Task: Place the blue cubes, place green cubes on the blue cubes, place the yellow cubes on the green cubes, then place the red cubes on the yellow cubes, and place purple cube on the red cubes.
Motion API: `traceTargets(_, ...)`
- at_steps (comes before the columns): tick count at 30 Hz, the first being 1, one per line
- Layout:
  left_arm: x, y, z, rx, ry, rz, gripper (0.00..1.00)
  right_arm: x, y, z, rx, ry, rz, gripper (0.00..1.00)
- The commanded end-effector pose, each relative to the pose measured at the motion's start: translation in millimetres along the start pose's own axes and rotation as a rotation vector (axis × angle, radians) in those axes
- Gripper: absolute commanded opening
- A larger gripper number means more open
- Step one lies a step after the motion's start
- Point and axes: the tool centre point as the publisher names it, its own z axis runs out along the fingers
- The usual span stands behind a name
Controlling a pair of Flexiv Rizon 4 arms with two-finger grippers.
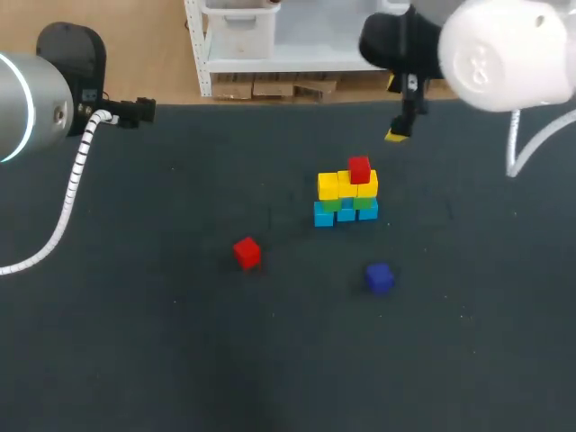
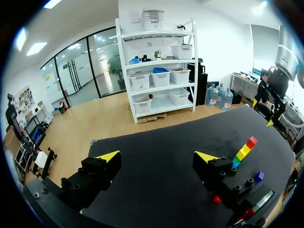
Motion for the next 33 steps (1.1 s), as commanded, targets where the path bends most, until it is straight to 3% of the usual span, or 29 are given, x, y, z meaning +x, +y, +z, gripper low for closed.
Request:
traceTargets(1,-0.7,2.2,-0.2,0.009,0.003,0.002,1.0,21.0,-0.6,-14.7,0.092,-0.047,0.063,1.0)
traceTargets(13,-0.7,2.2,-0.2,0.009,0.003,0.002,1.0,61.2,-23.5,-47.0,0.205,-0.138,0.308,1.0)
traceTargets(33,-0.7,2.2,-0.2,0.009,0.003,0.002,1.0,107.1,-35.5,-62.0,0.298,-0.219,0.563,1.0)
